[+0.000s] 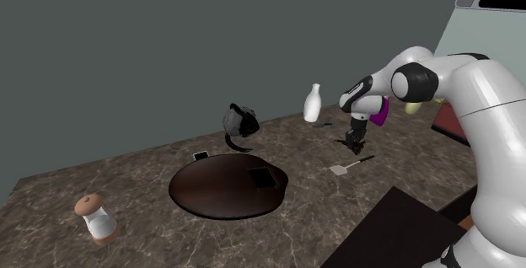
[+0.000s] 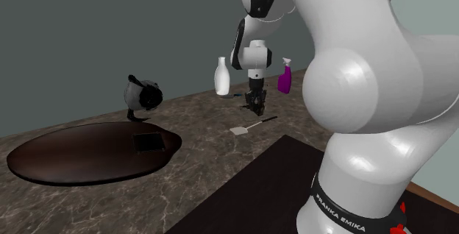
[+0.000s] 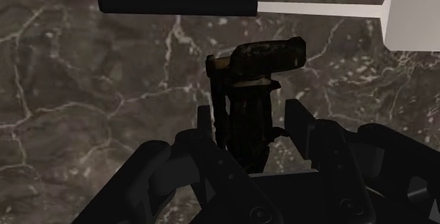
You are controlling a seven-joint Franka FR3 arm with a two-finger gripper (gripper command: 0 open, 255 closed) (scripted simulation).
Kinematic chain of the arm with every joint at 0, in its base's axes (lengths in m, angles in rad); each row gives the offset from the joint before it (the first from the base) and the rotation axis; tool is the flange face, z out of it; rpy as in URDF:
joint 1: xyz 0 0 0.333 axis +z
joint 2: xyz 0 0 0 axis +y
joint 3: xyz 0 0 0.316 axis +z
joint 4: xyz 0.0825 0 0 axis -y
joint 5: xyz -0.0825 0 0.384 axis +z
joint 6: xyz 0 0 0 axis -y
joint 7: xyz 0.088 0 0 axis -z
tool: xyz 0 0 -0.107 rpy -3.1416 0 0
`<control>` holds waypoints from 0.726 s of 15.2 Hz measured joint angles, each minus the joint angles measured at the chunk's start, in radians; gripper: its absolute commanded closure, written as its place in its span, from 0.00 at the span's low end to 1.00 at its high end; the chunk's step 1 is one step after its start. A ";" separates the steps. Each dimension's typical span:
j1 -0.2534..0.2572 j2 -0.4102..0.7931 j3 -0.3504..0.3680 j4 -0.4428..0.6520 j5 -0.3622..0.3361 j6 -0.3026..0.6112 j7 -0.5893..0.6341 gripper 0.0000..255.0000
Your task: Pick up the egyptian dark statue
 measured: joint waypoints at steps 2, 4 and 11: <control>0.004 -0.020 -0.005 -0.005 -0.004 -0.015 0.003 1.00; 0.008 -0.044 -0.009 -0.018 -0.009 -0.026 0.004 1.00; 0.017 -0.109 -0.024 -0.037 -0.024 -0.072 0.010 1.00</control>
